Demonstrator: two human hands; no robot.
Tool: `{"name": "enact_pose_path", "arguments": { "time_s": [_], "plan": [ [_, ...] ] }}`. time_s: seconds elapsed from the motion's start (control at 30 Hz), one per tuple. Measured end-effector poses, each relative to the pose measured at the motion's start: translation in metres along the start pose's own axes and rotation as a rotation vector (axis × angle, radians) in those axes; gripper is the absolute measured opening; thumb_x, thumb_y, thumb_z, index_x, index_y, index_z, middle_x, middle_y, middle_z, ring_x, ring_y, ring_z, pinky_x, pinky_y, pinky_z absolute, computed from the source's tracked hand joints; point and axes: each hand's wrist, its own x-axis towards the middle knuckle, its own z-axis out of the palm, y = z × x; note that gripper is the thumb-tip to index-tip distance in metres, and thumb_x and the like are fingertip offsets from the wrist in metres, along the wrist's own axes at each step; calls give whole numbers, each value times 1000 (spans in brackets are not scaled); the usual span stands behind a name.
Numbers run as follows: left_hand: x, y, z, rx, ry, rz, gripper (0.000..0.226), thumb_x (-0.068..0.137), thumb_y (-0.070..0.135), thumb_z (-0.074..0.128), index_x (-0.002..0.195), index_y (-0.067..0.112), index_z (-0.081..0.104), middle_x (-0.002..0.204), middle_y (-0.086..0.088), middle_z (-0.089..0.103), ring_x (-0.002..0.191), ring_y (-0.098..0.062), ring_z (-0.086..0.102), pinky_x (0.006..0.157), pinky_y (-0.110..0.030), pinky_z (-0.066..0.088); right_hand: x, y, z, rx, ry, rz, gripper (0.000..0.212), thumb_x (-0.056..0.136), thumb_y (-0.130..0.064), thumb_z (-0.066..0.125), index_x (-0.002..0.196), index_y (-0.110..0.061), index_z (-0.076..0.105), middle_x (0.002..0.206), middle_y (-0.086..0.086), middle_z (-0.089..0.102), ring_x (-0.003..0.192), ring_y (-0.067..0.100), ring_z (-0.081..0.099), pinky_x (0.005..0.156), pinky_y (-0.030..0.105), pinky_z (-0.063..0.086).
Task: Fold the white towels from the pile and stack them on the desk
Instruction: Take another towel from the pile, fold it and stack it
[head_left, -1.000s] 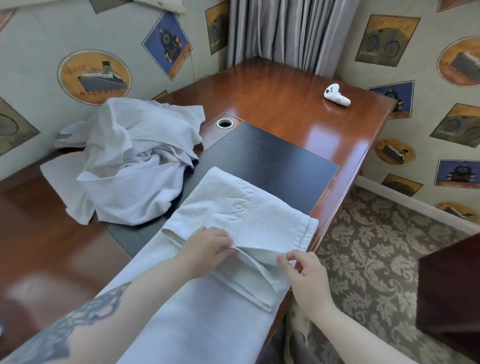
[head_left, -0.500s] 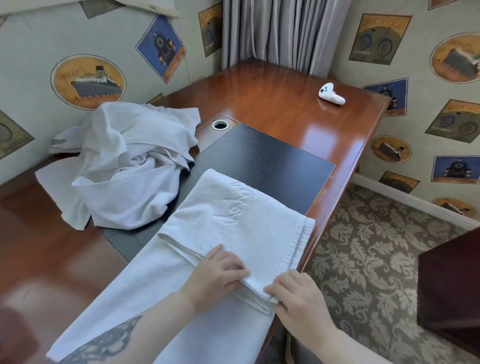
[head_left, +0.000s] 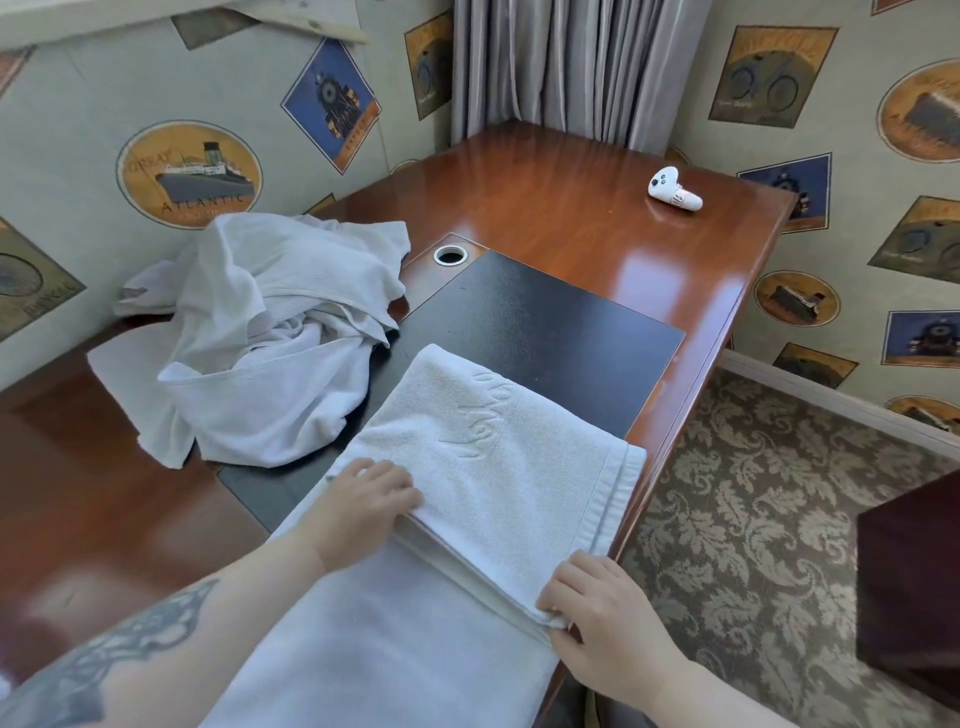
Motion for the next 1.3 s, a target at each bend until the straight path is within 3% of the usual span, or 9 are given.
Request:
{"name": "enact_pose_path", "arguments": {
  "time_s": [0.1, 0.23, 0.5, 0.63, 0.7, 0.77, 0.87, 0.97, 1.3],
  "plan": [
    [-6, -28, -5, 12, -26, -126, 29, 62, -3, 41, 73, 17, 59, 73, 1, 59, 64, -24, 59, 62, -32, 45, 3, -4, 2, 49, -30, -23, 23, 53, -1, 63, 69, -17, 56, 70, -8, 47, 66, 16, 45, 59, 25, 38],
    [-10, -43, -7, 76, -144, -189, 44, 40, -15, 75, 71, 14, 61, 72, 1, 58, 63, -23, 59, 51, -30, 47, 6, -7, 5, 87, -23, 10, 24, 54, 1, 61, 70, -17, 57, 70, -8, 48, 65, 15, 46, 58, 22, 36],
    [-9, -56, -1, 164, -220, -178, 46, 31, -12, 74, 64, 15, 56, 66, 3, 53, 58, -22, 54, 50, -29, 41, 4, -5, 4, 138, -113, 23, 25, 51, 0, 67, 67, -16, 58, 68, -8, 53, 65, 15, 52, 57, 28, 46],
    [20, -53, -1, 86, -457, -330, 19, 68, 15, 56, 79, 28, 48, 79, 12, 44, 86, -17, 49, 80, -30, 31, 21, -1, -8, 174, -236, 86, 7, 64, -18, 59, 70, -22, 61, 68, -11, 55, 71, 11, 51, 66, 26, 42],
    [46, -40, -2, 20, -453, -396, 12, 82, 24, 47, 89, 32, 51, 88, 13, 47, 97, -14, 48, 87, -27, 27, 39, 4, -9, 213, -62, 202, 11, 74, -21, 57, 76, -23, 68, 74, -13, 60, 80, 9, 54, 73, 26, 42],
    [71, -16, 6, -85, -291, -397, 30, 90, 23, 40, 113, 29, 57, 113, 8, 55, 115, -17, 48, 99, -30, 27, 64, 9, -2, 177, 127, 361, 23, 84, -15, 59, 102, -19, 72, 104, -8, 67, 107, 14, 58, 93, 30, 43],
    [106, 21, 27, -215, -255, -407, 52, 100, 27, 31, 152, 26, 26, 161, 6, 17, 148, -17, 11, 119, -45, 6, 94, 20, 18, -29, -47, 540, 57, 101, -32, 41, 154, -24, 24, 163, 0, 13, 151, 19, 4, 121, 35, 0],
    [118, 28, 53, -191, -358, -449, 62, 102, 50, 22, 153, 37, -10, 161, 14, -19, 147, -9, -22, 119, -50, -9, 95, 35, 37, -187, -185, 559, 65, 101, -49, 20, 156, -28, -8, 163, -2, -19, 146, 16, -28, 118, 40, -20],
    [129, -23, 65, -121, -430, -328, 59, 97, 60, 8, 149, 45, -14, 161, 16, -16, 147, -8, -22, 117, -44, -17, 66, 58, 22, -131, -76, 835, 80, 96, -65, 18, 157, -17, 0, 165, 2, -4, 151, 17, -11, 119, 43, -13]
  ]
}}
